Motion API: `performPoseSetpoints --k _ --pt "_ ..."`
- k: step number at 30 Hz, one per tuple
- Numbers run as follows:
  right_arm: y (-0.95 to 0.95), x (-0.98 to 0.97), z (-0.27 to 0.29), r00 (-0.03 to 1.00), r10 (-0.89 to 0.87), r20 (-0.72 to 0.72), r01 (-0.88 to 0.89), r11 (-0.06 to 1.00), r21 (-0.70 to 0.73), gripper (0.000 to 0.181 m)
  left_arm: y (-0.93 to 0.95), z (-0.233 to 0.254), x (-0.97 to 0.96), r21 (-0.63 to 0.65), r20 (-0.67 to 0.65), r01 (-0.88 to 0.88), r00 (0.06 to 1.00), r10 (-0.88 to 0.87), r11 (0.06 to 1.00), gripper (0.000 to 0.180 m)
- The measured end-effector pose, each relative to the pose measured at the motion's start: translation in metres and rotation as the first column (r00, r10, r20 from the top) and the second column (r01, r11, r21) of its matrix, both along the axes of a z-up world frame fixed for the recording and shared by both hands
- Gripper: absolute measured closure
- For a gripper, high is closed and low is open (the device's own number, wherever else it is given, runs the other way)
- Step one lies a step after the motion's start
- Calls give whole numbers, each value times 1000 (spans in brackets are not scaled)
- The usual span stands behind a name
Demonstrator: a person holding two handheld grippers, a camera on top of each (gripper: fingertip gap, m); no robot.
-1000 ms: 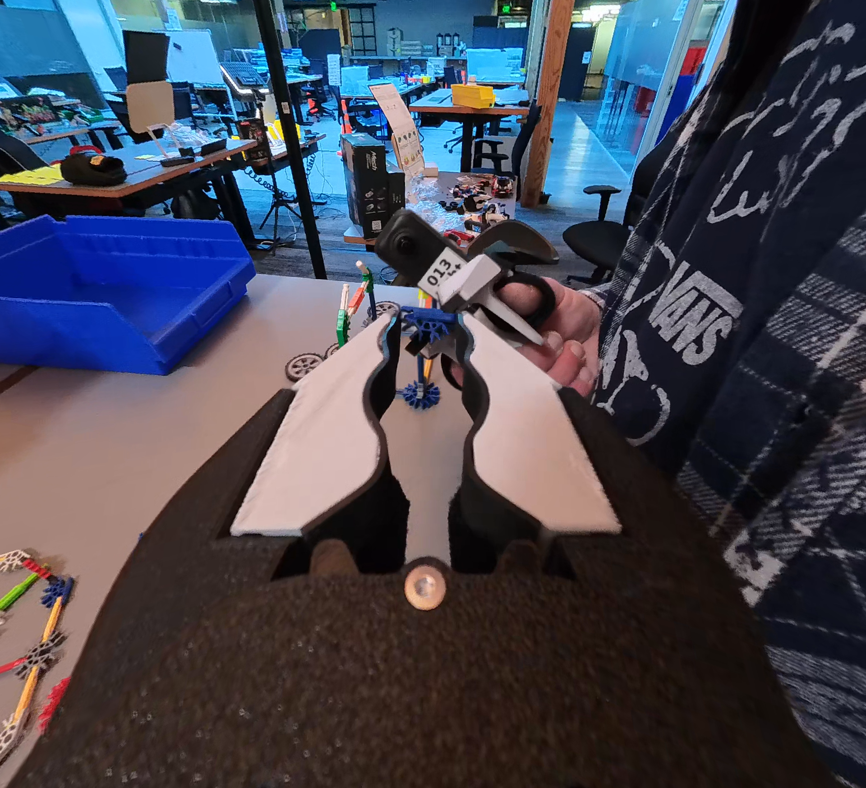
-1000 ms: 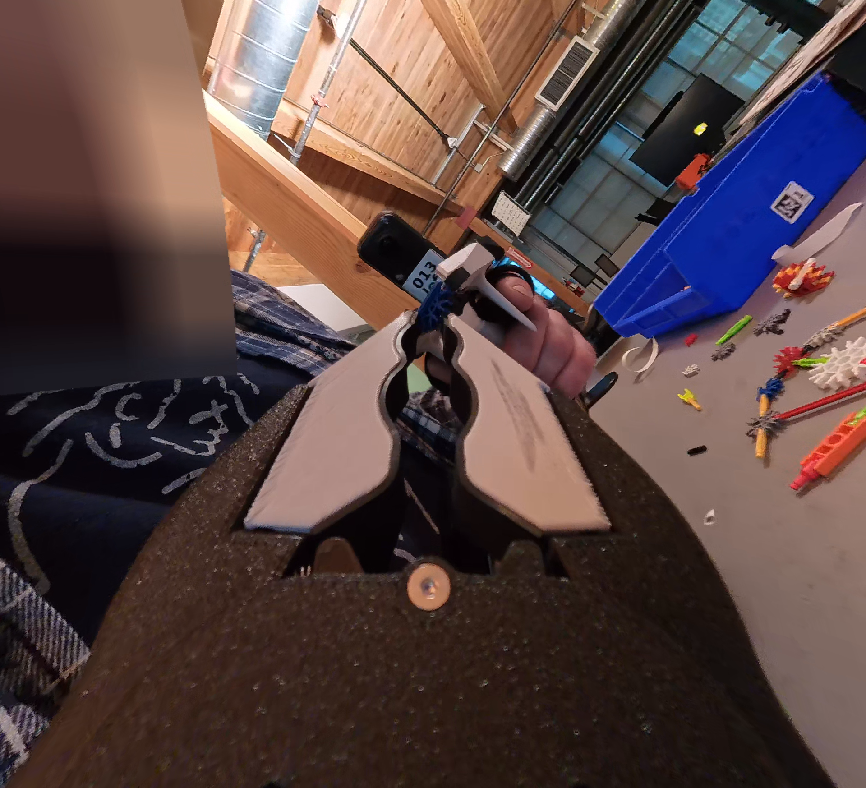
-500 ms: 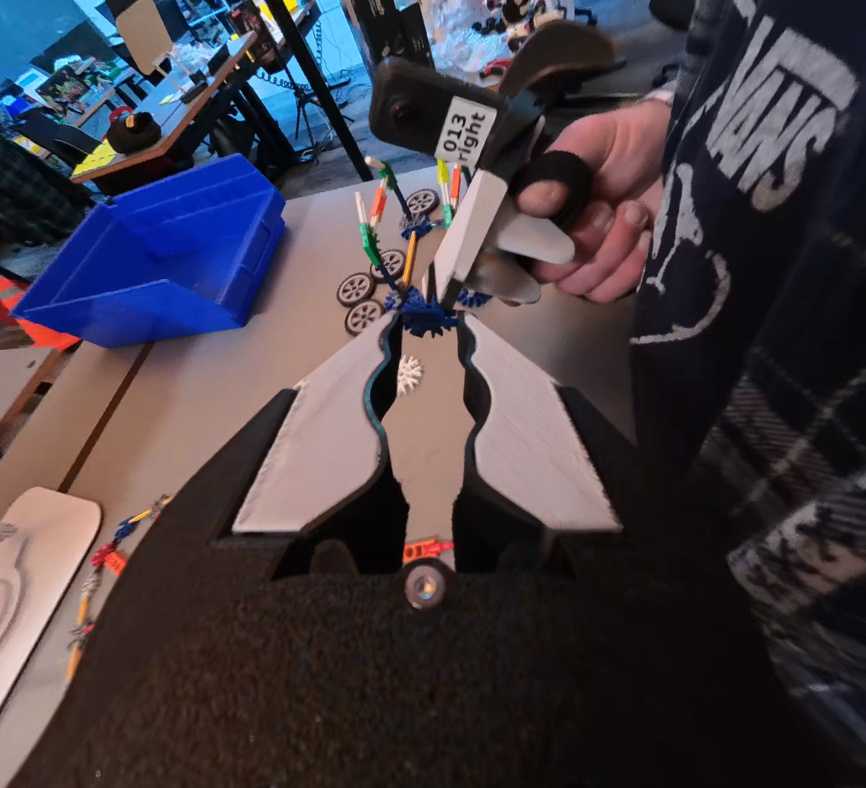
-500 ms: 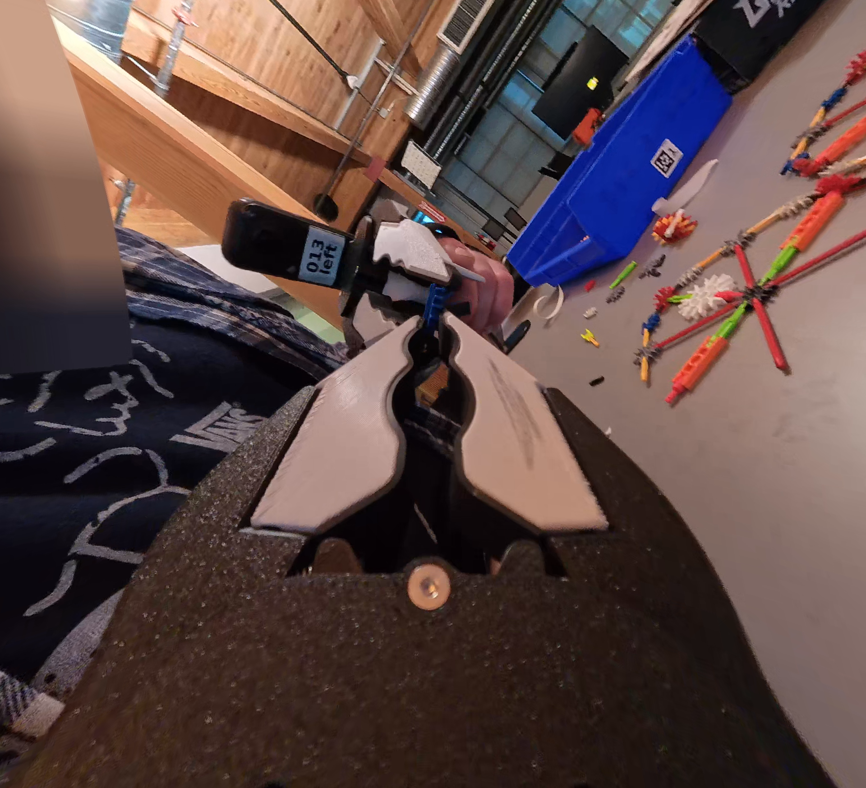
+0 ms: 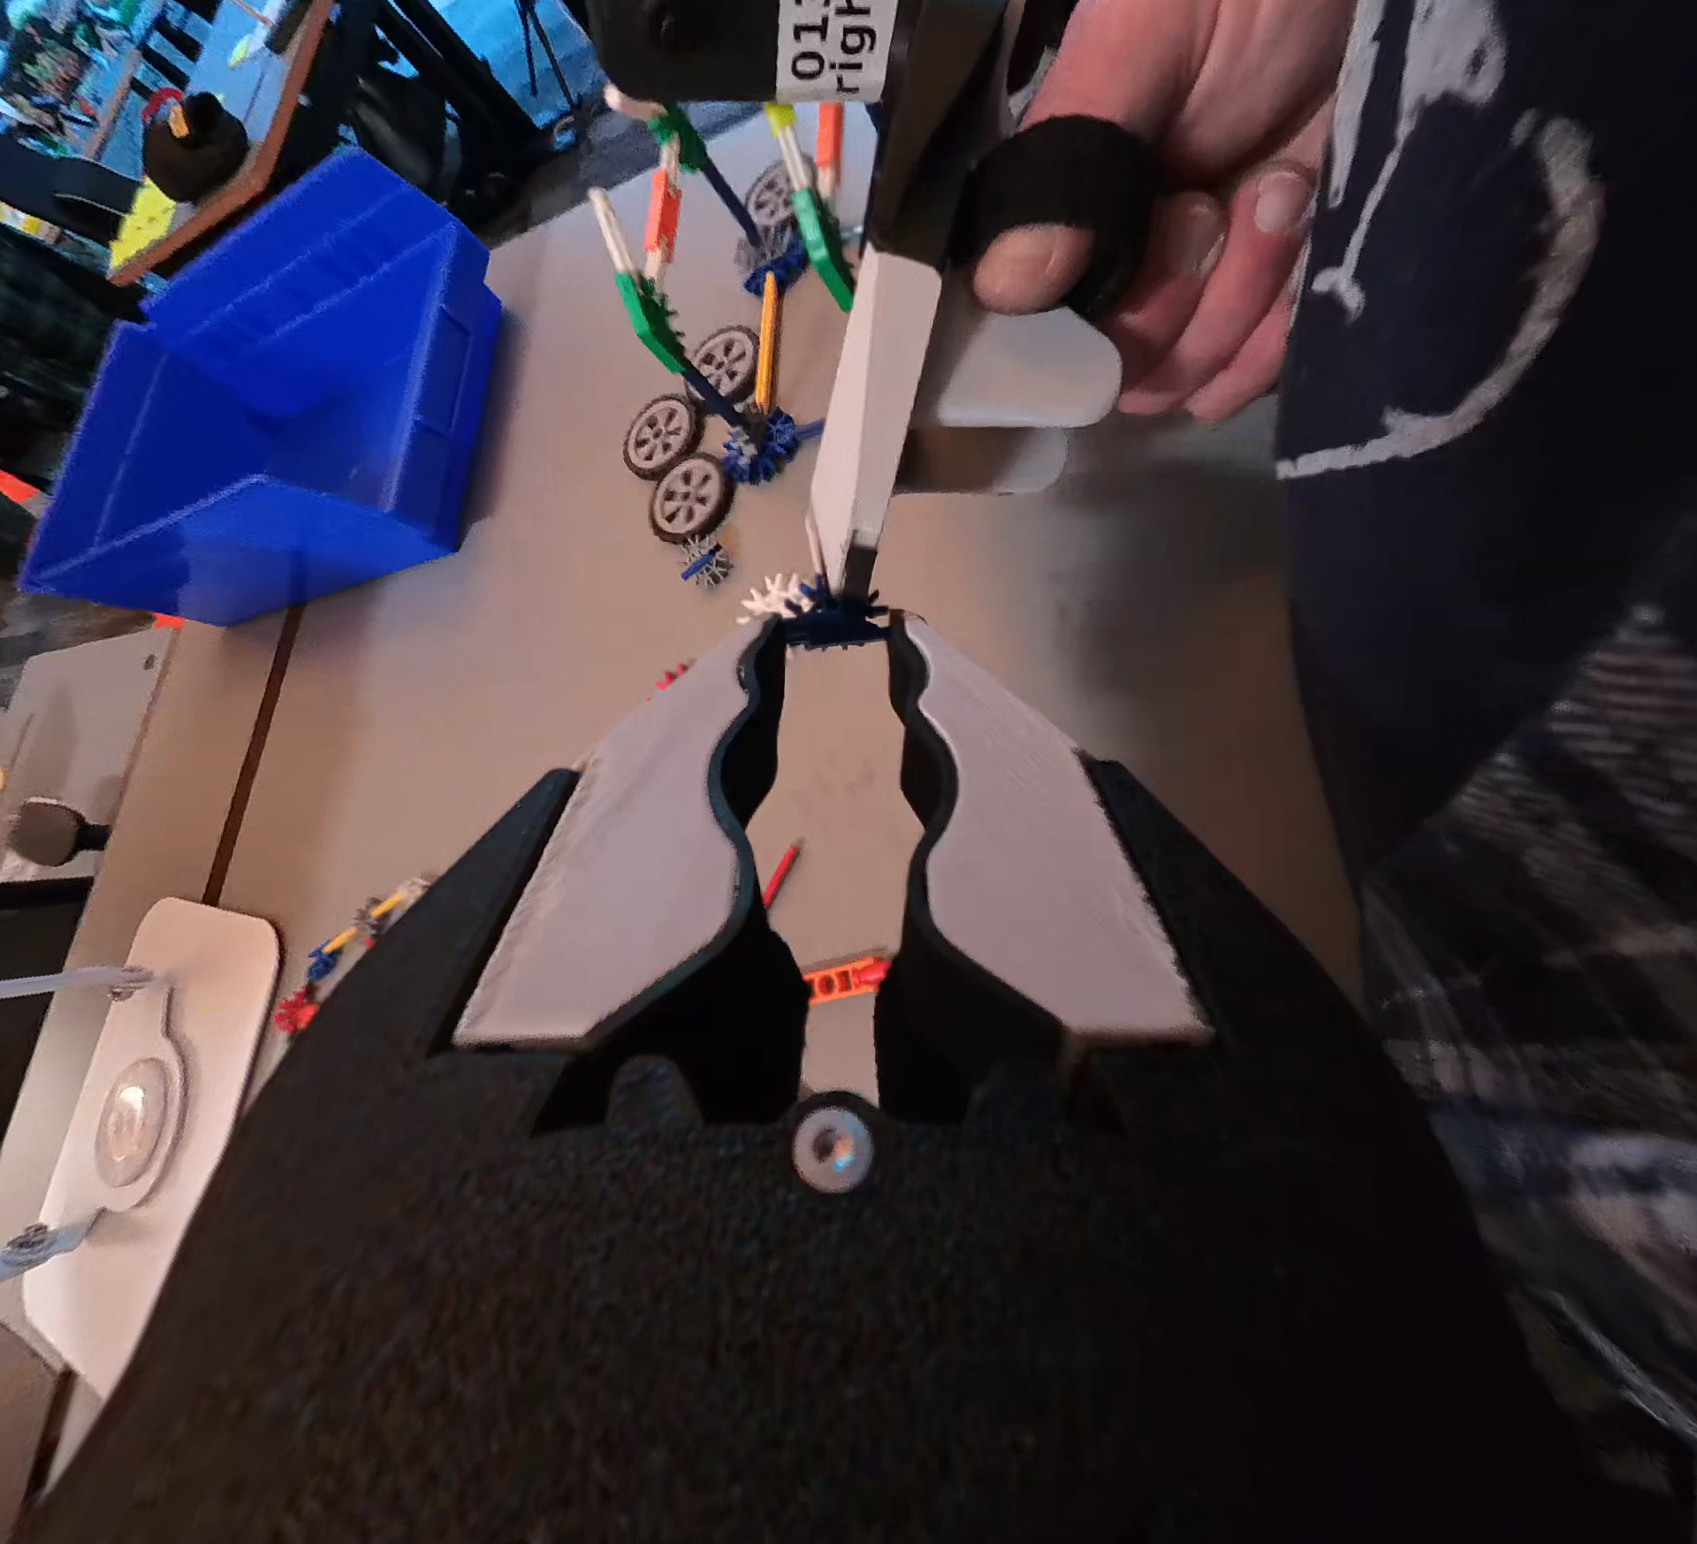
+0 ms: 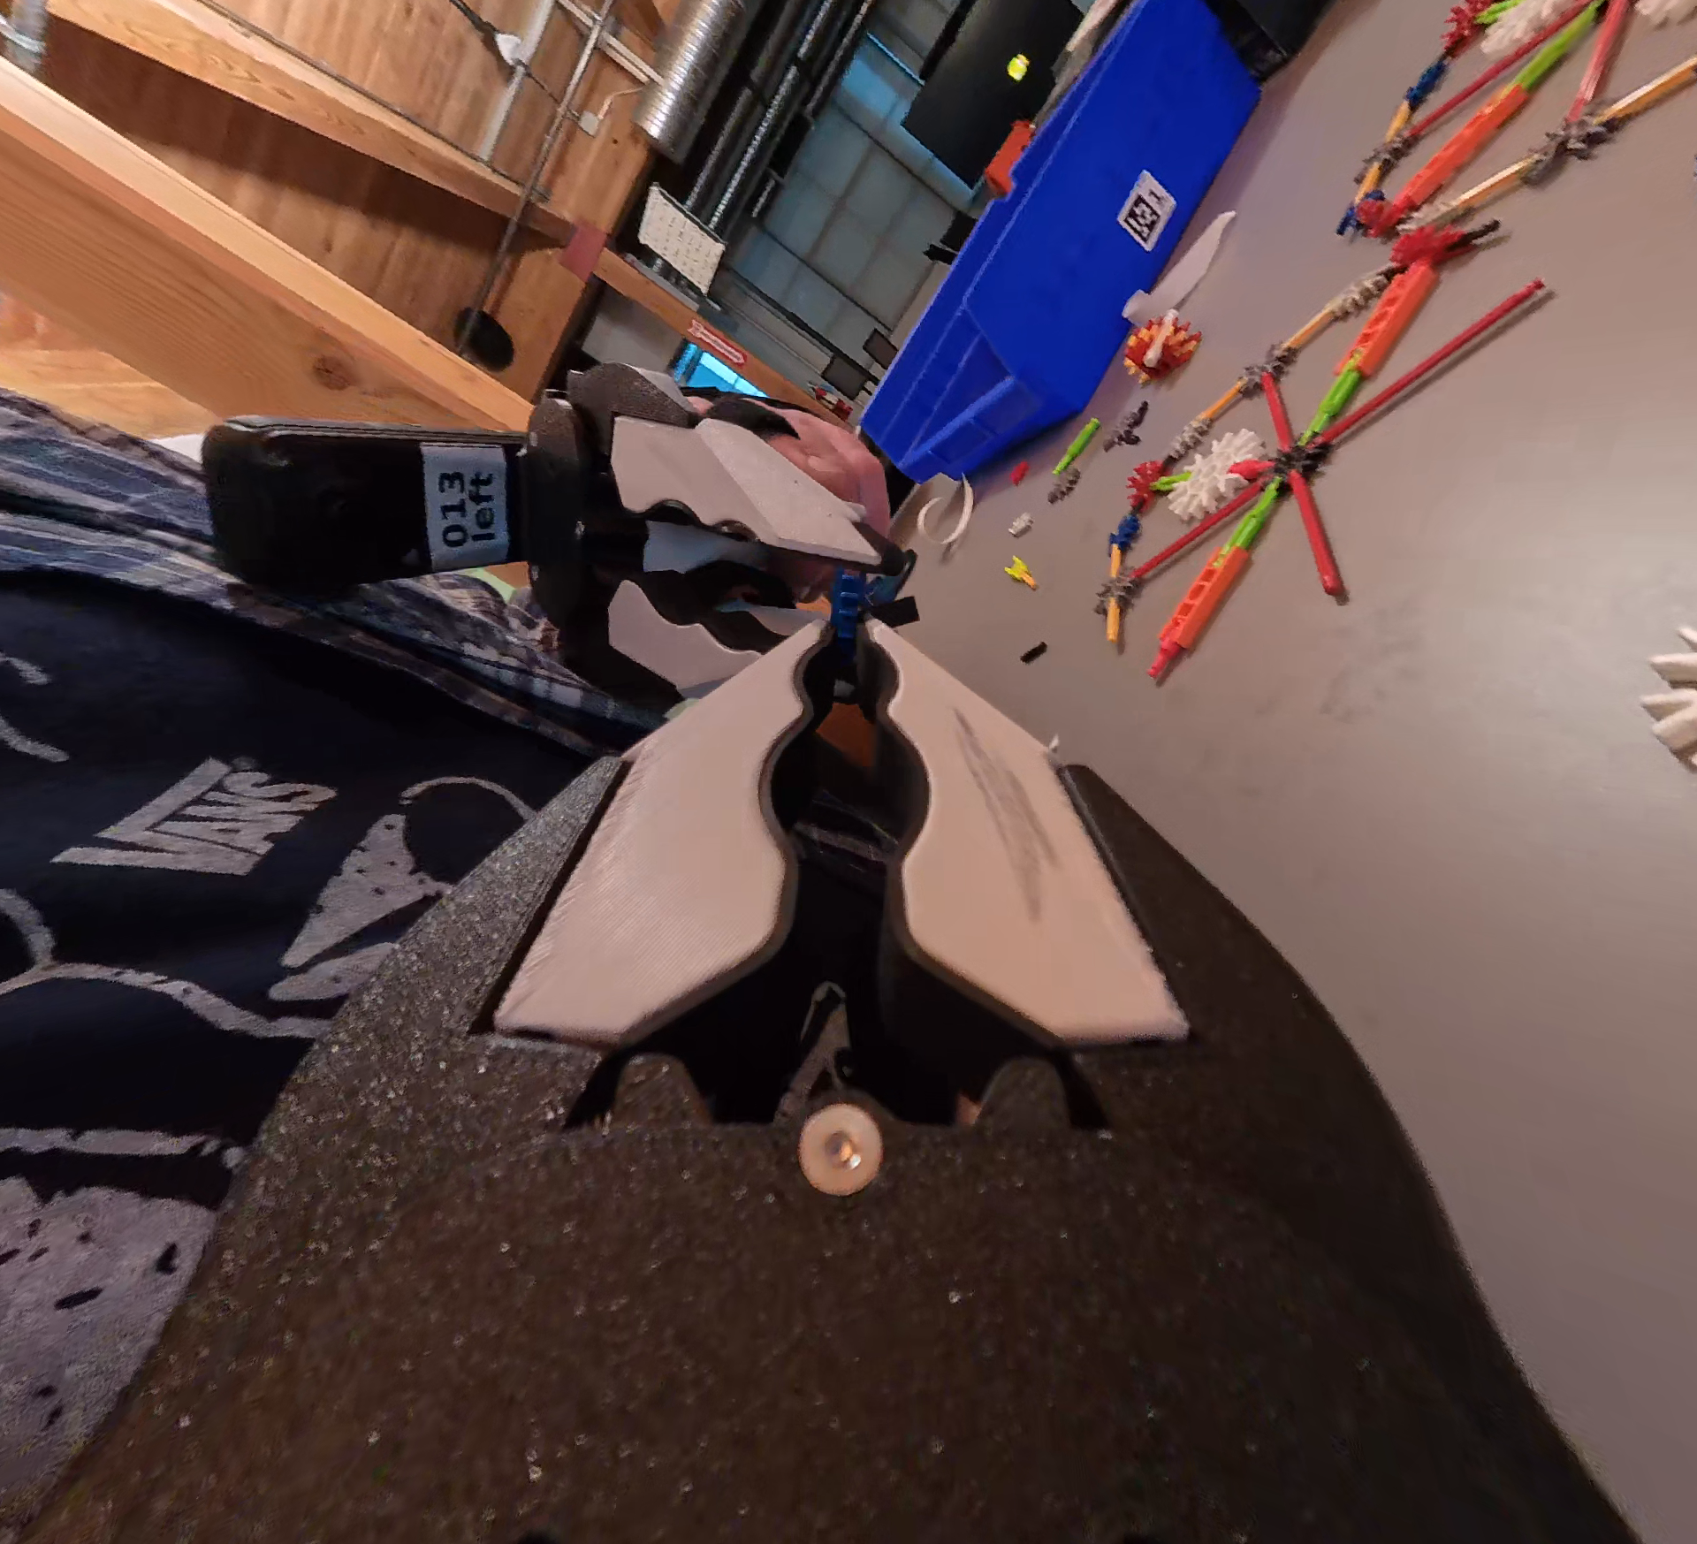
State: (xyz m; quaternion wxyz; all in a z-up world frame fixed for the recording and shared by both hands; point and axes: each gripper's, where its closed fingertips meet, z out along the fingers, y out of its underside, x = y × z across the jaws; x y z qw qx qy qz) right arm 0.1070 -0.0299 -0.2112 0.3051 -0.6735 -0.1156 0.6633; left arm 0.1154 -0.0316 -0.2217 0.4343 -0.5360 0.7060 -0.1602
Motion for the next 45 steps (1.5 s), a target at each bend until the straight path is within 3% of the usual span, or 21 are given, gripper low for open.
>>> performPoseSetpoints --k 15,21,26,30,45 --pt "-7 -9 -52 960 -50 276 52 999 -2 181 -10 -51 -9 -108 -86 -86 993 77 990 160" --pt "-9 -13 -85 812 -76 579 13 994 113 181 -13 -85 -14 -195 -118 -170 982 149 966 160" --pt "-11 -14 -104 711 -76 699 -28 990 137 181 -18 -102 -14 -234 -132 -196 977 169 952 161" --pt "-8 -17 -106 665 -103 740 -61 980 192 181 -19 -104 -16 -290 -118 -233 971 207 928 162" --pt "-4 -21 -108 623 -147 768 -77 966 247 181 -19 -103 -14 -303 -102 -178 983 154 936 164"
